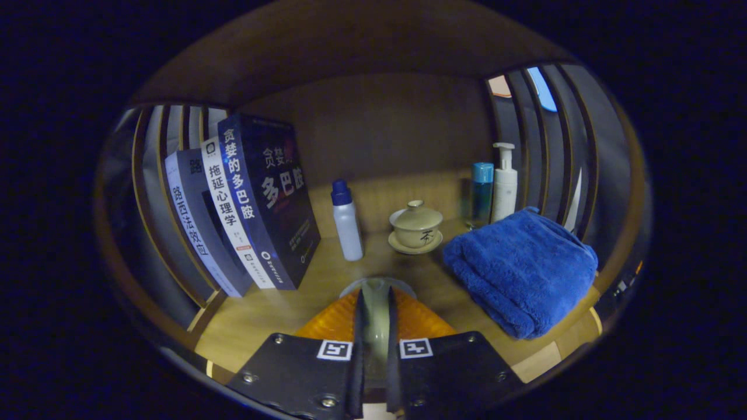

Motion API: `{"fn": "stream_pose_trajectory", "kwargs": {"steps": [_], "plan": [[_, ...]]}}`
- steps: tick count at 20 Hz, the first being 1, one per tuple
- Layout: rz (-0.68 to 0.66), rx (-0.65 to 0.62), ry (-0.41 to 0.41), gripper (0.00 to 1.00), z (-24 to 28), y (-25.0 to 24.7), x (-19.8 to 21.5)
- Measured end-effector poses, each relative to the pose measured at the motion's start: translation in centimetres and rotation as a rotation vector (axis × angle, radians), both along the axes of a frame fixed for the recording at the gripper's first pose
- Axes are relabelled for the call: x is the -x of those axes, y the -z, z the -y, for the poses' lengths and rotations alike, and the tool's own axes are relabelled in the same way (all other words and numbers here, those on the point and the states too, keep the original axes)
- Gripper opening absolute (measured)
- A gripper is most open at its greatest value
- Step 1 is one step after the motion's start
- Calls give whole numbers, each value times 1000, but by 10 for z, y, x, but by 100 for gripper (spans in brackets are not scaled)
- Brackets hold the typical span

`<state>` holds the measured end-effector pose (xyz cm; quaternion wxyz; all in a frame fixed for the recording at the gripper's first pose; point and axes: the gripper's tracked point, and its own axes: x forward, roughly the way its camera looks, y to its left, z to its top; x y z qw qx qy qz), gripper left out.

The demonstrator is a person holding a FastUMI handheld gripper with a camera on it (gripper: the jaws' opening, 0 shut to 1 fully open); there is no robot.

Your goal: Pull open the drawer, take out the items inside it, and place them on the countertop above the cabinet.

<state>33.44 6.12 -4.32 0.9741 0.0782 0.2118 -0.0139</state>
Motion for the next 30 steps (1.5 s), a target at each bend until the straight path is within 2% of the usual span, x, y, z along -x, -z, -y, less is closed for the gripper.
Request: {"fn": "stream_pose_trajectory", "kwargs": {"steps": [3,4,5,7,12,14,20,30], "plan": [[-22,31,16,18,6,8,2],[-32,50,19,26,9,10,3],[-33,60,16,27,10,12,3],[-6,61,13,40,11,4,3],[73,22,44,81,24,-27,7],[108,13,39,91,25,-38,8],[158,46,39,92,30,-57,30],[379,125,23,96,24,-108,128]]}}
